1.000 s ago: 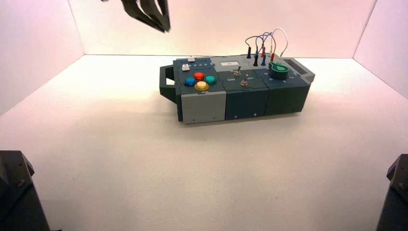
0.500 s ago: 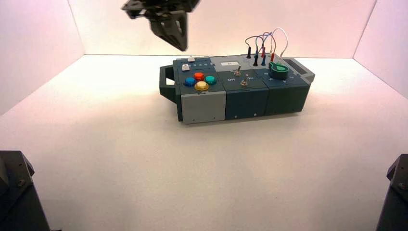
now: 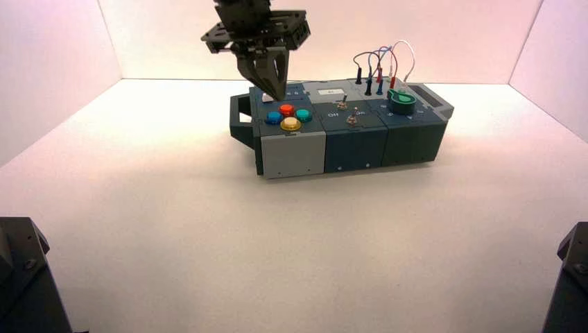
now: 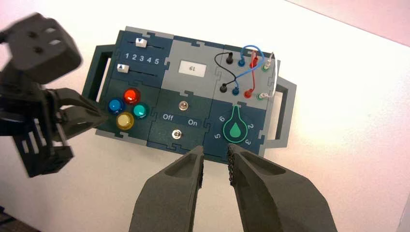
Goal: Push the yellow button with the left gripper.
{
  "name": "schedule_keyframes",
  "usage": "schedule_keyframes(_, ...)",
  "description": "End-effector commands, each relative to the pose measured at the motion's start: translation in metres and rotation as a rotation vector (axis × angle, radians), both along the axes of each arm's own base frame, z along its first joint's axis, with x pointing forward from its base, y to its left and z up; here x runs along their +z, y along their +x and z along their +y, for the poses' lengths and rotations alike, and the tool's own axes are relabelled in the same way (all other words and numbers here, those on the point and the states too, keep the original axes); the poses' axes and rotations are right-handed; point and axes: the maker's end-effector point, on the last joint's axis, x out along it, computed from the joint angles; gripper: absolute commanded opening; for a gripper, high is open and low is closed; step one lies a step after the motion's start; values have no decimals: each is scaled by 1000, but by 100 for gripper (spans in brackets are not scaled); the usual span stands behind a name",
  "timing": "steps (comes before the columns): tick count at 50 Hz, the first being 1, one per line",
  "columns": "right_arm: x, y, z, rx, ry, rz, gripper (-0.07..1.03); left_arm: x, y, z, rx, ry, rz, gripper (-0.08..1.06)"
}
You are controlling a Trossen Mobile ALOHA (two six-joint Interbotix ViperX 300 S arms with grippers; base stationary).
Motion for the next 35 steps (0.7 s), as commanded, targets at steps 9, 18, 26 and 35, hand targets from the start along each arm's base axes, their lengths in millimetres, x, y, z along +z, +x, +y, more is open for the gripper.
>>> schedule_keyframes(9,13,1,1,-9,23,-32,30,6,13,-11,-11,-15,-23,-3)
schedule_keyframes(18,12,0,1,-9,22,-29,30,3,15,-15,-17,-12,-15,-3)
schedule_keyframes(26,12,0,1,-9,22,-28,30,-2,16,-16,-18,-5,-4,-3)
schedule_keyframes(35,13,-1,1,-9,22,-29,30,-8,15,-18,-27,6,15,-3)
